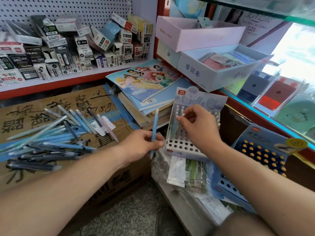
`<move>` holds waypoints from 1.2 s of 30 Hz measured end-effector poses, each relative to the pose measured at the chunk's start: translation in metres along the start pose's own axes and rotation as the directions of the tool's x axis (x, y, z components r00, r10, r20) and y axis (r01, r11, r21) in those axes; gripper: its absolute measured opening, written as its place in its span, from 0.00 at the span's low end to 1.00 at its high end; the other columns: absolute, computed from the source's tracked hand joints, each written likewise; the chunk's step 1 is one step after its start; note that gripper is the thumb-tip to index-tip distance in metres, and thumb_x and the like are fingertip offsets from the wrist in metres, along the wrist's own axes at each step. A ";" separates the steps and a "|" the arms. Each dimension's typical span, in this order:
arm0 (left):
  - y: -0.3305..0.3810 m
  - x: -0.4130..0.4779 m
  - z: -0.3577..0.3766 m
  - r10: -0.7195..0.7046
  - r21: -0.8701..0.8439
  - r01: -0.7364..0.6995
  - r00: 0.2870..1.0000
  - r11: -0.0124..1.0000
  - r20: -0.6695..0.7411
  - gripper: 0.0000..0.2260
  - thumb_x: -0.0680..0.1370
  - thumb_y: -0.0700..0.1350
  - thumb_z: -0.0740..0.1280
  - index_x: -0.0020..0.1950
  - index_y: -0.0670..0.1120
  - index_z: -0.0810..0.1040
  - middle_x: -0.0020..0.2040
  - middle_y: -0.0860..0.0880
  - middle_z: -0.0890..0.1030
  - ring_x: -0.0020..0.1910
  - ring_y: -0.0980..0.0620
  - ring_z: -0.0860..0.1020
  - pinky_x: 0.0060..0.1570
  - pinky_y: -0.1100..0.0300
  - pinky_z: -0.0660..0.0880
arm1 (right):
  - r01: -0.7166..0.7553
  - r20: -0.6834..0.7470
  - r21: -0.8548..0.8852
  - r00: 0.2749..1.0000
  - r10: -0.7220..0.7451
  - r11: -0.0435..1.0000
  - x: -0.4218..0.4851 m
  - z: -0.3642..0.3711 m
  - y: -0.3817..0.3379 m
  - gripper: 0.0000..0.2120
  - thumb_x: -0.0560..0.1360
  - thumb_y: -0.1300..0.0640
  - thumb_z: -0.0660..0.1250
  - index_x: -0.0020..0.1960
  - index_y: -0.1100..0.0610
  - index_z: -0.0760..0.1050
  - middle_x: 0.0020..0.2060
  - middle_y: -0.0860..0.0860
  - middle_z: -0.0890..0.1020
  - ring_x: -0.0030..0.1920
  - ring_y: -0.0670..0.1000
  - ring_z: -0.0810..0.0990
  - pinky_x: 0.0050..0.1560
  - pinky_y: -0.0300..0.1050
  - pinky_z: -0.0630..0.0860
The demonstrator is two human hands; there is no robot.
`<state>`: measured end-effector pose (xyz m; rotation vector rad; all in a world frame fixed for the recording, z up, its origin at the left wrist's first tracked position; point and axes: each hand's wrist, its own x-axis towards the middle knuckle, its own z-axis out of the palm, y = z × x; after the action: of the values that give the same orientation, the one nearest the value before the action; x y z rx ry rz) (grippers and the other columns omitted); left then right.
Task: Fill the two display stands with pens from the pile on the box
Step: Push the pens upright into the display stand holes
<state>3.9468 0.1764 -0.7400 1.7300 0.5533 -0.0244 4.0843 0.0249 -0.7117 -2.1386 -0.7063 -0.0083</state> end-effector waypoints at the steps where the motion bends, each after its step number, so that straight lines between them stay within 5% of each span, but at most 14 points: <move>1: 0.000 0.000 0.000 0.003 0.000 -0.003 1.000 1.000 -0.004 0.07 0.78 0.44 0.74 0.55 0.49 0.84 0.46 0.49 0.85 0.41 0.58 0.82 0.37 0.66 0.77 | -0.001 0.001 0.001 1.000 0.001 1.000 0.001 0.000 0.000 0.06 0.77 0.52 0.74 0.48 0.49 0.76 0.40 0.46 0.82 0.42 0.47 0.82 0.45 0.48 0.82; 5: -0.003 0.000 -0.001 0.009 0.003 -0.009 1.000 1.000 0.005 0.05 0.79 0.43 0.73 0.54 0.48 0.82 0.43 0.47 0.85 0.38 0.56 0.83 0.37 0.62 0.80 | -0.005 0.013 0.008 1.000 0.005 1.000 0.004 0.002 0.003 0.06 0.77 0.52 0.74 0.48 0.49 0.76 0.41 0.46 0.82 0.42 0.49 0.84 0.46 0.50 0.83; 14: -0.004 0.005 0.004 -0.005 0.081 0.003 1.000 0.997 0.024 0.09 0.80 0.36 0.69 0.57 0.49 0.78 0.53 0.42 0.82 0.50 0.47 0.85 0.43 0.60 0.83 | 0.078 0.107 -0.211 0.993 -0.056 0.974 0.002 0.011 0.009 0.11 0.78 0.47 0.71 0.44 0.53 0.78 0.34 0.47 0.80 0.36 0.49 0.80 0.39 0.47 0.77; 21: -0.005 0.005 0.009 0.044 0.118 -0.043 0.999 0.992 -0.012 0.15 0.81 0.36 0.67 0.67 0.47 0.75 0.50 0.45 0.83 0.48 0.50 0.85 0.49 0.53 0.84 | 0.092 0.174 -0.324 0.984 -0.037 0.942 0.009 0.016 0.011 0.12 0.77 0.44 0.72 0.48 0.53 0.81 0.34 0.47 0.82 0.36 0.47 0.81 0.41 0.46 0.80; 27: -0.005 0.003 0.010 0.100 0.178 -0.090 0.994 0.980 -0.048 0.13 0.80 0.39 0.71 0.64 0.46 0.79 0.50 0.48 0.83 0.48 0.51 0.84 0.49 0.50 0.84 | -0.002 0.158 -0.185 0.987 0.032 0.983 0.002 0.004 0.006 0.12 0.79 0.43 0.68 0.50 0.52 0.80 0.35 0.46 0.83 0.35 0.46 0.83 0.41 0.51 0.82; 32: -0.004 0.006 0.019 0.156 0.223 -0.135 0.985 0.965 -0.077 0.12 0.79 0.42 0.73 0.61 0.51 0.81 0.51 0.51 0.83 0.51 0.51 0.82 0.56 0.49 0.82 | -0.173 0.222 0.361 0.970 0.096 0.916 -0.009 -0.008 -0.013 0.07 0.82 0.53 0.66 0.52 0.55 0.80 0.40 0.52 0.86 0.34 0.53 0.84 0.31 0.49 0.79; 36: 0.001 0.009 0.030 0.194 0.282 -0.169 0.979 0.944 -0.064 0.17 0.79 0.46 0.73 0.67 0.52 0.80 0.53 0.55 0.84 0.54 0.58 0.81 0.62 0.53 0.78 | -0.150 0.229 0.366 0.971 0.067 0.918 -0.012 -0.013 -0.010 0.02 0.80 0.58 0.70 0.51 0.56 0.80 0.38 0.55 0.85 0.35 0.51 0.84 0.36 0.47 0.83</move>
<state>3.9633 0.1518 -0.7492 2.0571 0.4702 0.1141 4.0722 0.0140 -0.6996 -1.8117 -0.6480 0.3949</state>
